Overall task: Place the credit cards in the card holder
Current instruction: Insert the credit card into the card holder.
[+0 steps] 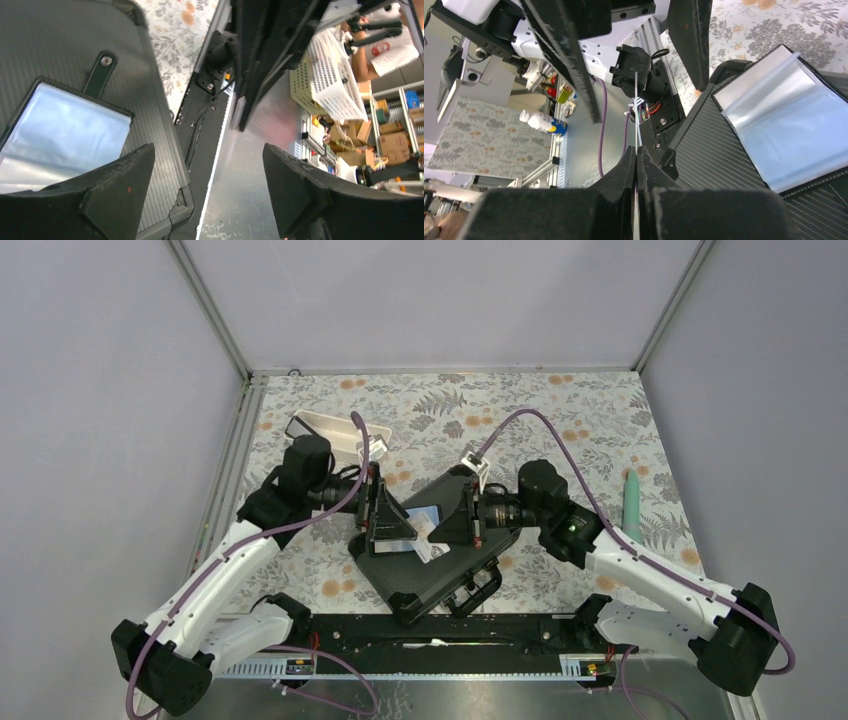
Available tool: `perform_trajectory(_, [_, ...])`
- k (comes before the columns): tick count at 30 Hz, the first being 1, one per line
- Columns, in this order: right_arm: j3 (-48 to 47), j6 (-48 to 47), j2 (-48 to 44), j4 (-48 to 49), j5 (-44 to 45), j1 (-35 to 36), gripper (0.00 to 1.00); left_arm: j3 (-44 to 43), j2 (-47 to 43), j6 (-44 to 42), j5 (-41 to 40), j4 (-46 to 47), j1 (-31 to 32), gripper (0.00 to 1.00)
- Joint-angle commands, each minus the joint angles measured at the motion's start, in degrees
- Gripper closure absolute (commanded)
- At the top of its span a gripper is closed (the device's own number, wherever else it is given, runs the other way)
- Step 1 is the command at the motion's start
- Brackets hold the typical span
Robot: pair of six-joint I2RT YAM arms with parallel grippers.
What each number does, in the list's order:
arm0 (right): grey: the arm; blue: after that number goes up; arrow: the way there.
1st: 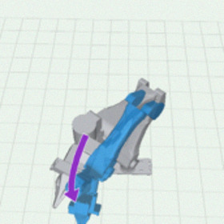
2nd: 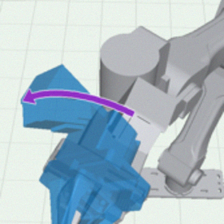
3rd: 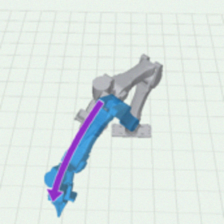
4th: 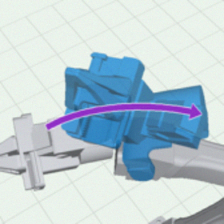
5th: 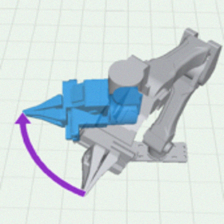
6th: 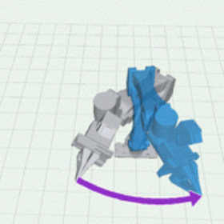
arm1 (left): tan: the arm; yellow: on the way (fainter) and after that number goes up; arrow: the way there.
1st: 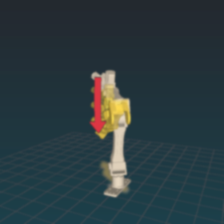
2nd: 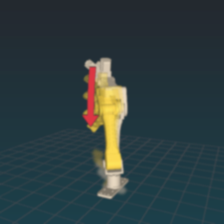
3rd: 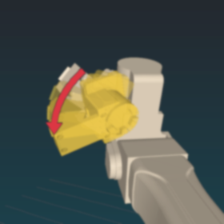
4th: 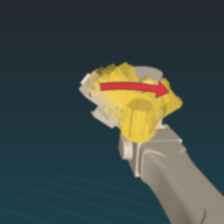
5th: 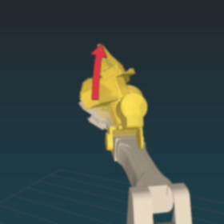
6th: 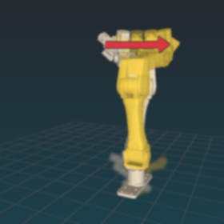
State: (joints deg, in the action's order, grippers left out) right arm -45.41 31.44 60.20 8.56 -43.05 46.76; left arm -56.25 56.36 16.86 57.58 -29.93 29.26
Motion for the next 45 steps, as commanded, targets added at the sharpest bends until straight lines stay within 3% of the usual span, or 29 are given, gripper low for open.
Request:
perform_trajectory(1, [5.5, 6.2, -5.0, 13.7, 9.1, 0.3, 1.0, 11.1, -6.2, 18.1, -7.5, 26.6, 0.1, 0.16])
perform_trajectory(3, [7.4, 7.9, -6.2, 17.1, 11.5, 0.3, 1.0, 17.9, -8.7, 28.9, -9.7, 42.3, 0.9, 0.17])
perform_trajectory(6, [9.8, 10.5, -6.8, 23.1, 13.1, 0.3, 1.0, 24.6, -10.8, 37.9, -15.2, 55.8, 3.8, 0.34])
perform_trajectory(13, [9.9, 11.3, -6.1, 24.5, 12.5, 0.4, 1.0, 27.1, -12.8, 40.8, -21.4, 59.2, 7.2, 0.52])
perform_trajectory(18, [10.0, 11.1, -6.9, 22.8, 13.6, 0.4, 1.0, 27.5, -12.5, 41.1, -21.9, 58.8, 7.3, 0.89])
perform_trajectory(19, [10.0, 10.9, -7.3, 21.7, 14.8, 0.4, 0.98, 27.7, -12.4, 40.9, -22.3, 57.9, 7.3, 0.97])
perform_trajectory(20, [10.0, 10.4, -7.9, 20.3, 15.7, 0.4, 0.89, 27.7, -12.4, 40.5, -22.9, 57.2, 7.3, 1.0])
perform_trajectory(23, [9.4, 7.8, -10.1, 12.4, 22.5, 0.4, 0.54, 26.1, -12.0, 37.5, -25.8, 48.5, 7.3, 1.0])
perform_trajectory(25, [9.1, 5.1, -11.5, 6.1, 28.8, 0.4, 0.42, 23.4, -10.9, 34.2, -28.1, 40.2, 7.3, 1.0])
perform_trajectory(30, [8.7, 2.0, -12.8, -6.4, 40.3, 0.4, 0.36, 17.0, -4.7, 29.4, -31.0, 25.5, 7.3, 1.0])
perform_trajectory(39, [7.8, 3.8, -5.3, -12.2, 45.0, 0.4, 0.34, 12.4, 4.5, 27.9, -31.2, 20.2, 7.3, 1.0])
perform_trajectory(45, [6.5, 2.1, -1.0, -10.9, 44.8, 0.5, 0.35, 10.7, 6.8, 27.1, -30.1, 17.4, 6.2, 1.0])
